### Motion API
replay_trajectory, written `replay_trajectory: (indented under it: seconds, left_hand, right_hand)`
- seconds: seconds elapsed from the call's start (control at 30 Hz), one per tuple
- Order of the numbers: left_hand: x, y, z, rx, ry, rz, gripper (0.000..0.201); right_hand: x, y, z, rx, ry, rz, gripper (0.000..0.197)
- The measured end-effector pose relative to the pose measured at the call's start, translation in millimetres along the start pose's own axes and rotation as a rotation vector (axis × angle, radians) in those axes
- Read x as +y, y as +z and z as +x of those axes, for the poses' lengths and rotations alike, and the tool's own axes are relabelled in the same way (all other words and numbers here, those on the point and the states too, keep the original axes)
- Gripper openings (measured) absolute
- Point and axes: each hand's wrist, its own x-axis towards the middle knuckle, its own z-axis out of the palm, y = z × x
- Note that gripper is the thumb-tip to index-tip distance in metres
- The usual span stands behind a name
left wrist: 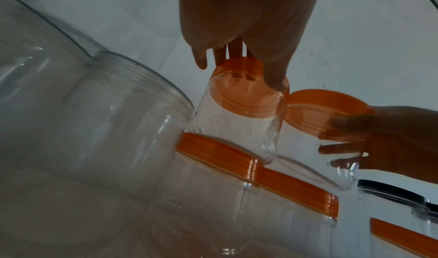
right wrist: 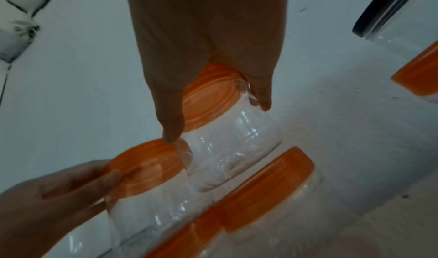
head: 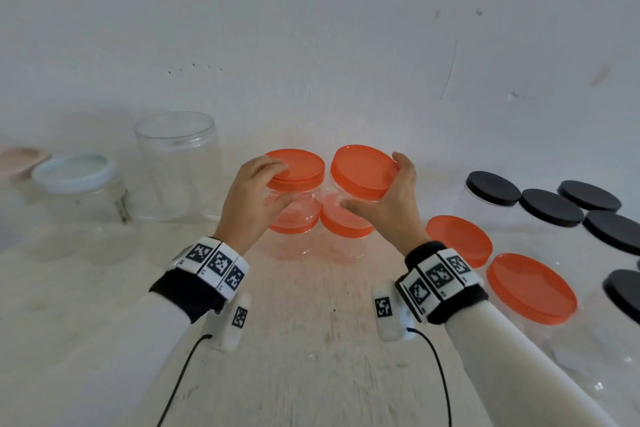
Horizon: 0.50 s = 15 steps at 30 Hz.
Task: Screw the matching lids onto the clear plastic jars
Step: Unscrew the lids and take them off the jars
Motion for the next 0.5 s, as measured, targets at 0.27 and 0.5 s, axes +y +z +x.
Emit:
replay_trajectory:
  seconds: [0.27, 0.5]
  left_hand:
    - [-9, 2, 1, -0.051, 0.001, -0.024, 0.058]
    - [-9, 4, 0, -0.056, -0.028, -0.043, 0.058]
  right_hand:
    - [26, 13, 7, -0.05, 0.056, 0.054, 0.118]
    - [42, 21, -2, -0.056, 0.13, 0.132, 0.096]
